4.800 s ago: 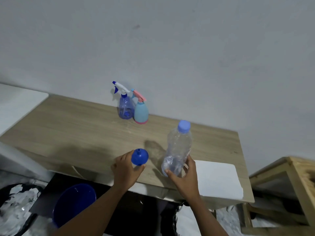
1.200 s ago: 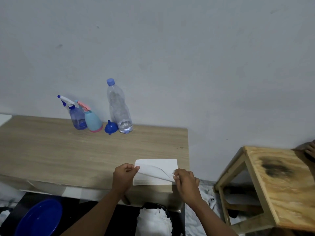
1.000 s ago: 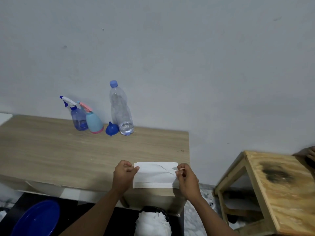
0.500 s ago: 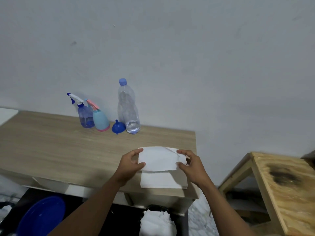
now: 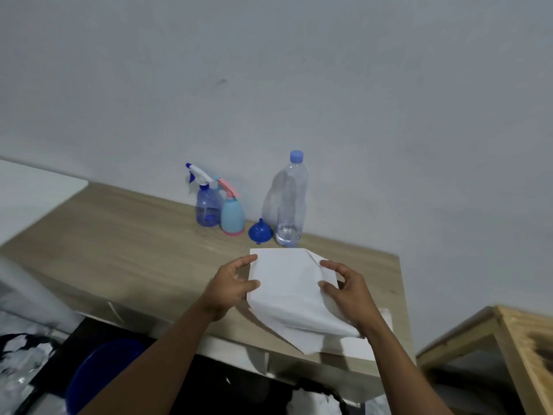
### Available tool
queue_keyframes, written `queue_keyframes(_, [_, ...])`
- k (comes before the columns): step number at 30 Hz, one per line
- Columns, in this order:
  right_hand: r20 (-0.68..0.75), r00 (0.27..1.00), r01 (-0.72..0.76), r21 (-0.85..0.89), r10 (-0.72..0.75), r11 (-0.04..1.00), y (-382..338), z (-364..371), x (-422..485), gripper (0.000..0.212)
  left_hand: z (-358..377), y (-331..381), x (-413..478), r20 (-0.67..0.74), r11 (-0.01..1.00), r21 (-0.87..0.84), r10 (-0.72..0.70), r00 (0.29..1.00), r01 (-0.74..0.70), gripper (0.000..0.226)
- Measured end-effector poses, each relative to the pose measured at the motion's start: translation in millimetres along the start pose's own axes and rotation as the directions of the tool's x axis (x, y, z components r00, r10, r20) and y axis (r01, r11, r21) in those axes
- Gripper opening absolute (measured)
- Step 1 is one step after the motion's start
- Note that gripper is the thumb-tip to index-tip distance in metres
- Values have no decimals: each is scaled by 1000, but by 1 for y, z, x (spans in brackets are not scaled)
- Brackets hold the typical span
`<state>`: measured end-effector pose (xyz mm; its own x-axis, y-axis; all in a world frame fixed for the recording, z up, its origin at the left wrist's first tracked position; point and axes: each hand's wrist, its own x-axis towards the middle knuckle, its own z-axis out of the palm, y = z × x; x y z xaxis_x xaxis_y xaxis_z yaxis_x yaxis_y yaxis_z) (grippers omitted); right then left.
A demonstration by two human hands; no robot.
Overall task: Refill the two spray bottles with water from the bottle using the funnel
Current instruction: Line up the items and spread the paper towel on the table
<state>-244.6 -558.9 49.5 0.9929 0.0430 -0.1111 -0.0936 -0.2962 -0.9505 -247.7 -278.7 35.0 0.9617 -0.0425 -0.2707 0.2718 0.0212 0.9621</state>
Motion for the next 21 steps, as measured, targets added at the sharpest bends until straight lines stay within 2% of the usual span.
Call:
queue_keyframes(5, [16, 1000, 24, -142, -22, 990, -11, 74, 19, 51, -77, -14, 15, 80, 993, 88, -81, 993, 74, 74])
queue_keyframes(10, [0, 1000, 19, -203, -19, 979, -21, 115, 33, 58, -112, -19, 35, 61, 995, 41, -95, 994, 93, 69])
queue_keyframes(16, [68, 994, -64, -233, 82, 970, -39, 169, 56, 70, -169, -10, 54, 73, 986, 117, -128, 989, 119, 75])
queue_keyframes(21, [159, 975, -111, -256, 155, 960, -45, 227, 78, 79, -240, -10, 74, 10, 976, 181, -125, 992, 121, 58])
